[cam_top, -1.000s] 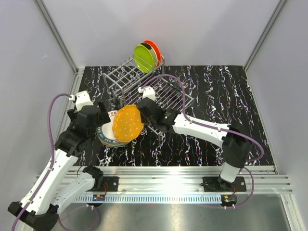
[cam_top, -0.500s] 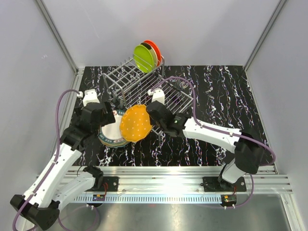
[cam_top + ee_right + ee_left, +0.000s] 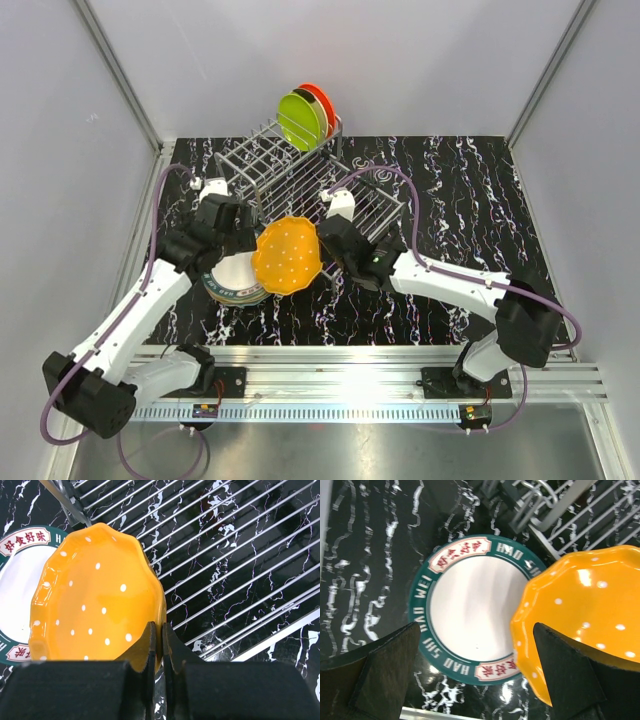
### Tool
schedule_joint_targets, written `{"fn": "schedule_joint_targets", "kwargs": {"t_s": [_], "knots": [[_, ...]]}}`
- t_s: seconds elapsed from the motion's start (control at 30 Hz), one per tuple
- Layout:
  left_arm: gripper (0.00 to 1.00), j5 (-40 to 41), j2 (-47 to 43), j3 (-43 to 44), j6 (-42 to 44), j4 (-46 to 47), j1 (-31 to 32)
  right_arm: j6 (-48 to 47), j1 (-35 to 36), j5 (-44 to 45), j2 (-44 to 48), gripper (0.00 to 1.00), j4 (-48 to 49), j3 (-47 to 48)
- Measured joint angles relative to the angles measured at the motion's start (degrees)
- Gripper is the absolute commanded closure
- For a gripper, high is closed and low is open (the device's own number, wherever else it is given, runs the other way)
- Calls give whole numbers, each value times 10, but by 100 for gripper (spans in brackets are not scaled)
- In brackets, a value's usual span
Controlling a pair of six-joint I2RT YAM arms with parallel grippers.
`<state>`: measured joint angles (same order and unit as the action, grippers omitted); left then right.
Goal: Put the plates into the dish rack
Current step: Pass the plate from the right arm to the left
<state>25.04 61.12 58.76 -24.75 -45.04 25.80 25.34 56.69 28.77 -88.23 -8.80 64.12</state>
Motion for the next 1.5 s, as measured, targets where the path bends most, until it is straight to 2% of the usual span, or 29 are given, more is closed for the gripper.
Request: {"fn": "schedule_joint_targets", "kwargs": {"t_s": [0.2, 0.63, 0.73, 0.77, 0.8, 0.9, 1.0, 1.13, 1.2, 1.4, 1.5], "knots": [[1, -53, 9, -8, -48, 8, -2, 5, -2, -7, 6, 100, 14, -13], [1, -111, -21, -127, -138, 73, -9, 14, -6, -18, 28, 100, 21, -38], [12, -125, -13, -145, -153, 99, -10, 18, -6, -21, 35, 100, 21, -43], [17, -131, -10, -151, -157, 107, -10, 19, -6, -23, 37, 100, 21, -45], [28, -139, -8, -161, -162, 121, -10, 21, -6, -25, 38, 100, 21, -47], [41, -155, -5, -182, -172, 143, -10, 26, -8, -29, 40, 100, 21, -47], [49, -163, -5, -192, -178, 158, -10, 32, -9, -30, 40, 100, 21, -47], [53, -168, -5, -198, -183, 180, -10, 41, -9, -35, 39, 100, 21, -47], [56, -169, -5, -201, -184, 184, -10, 44, -9, -39, 39, 94, 21, -47], [66, -172, -1, -205, -187, 198, -10, 56, -10, -45, 39, 91, 21, -47], [67, -171, 1, -205, -187, 201, -10, 61, -10, -45, 39, 87, 21, -47]]}}
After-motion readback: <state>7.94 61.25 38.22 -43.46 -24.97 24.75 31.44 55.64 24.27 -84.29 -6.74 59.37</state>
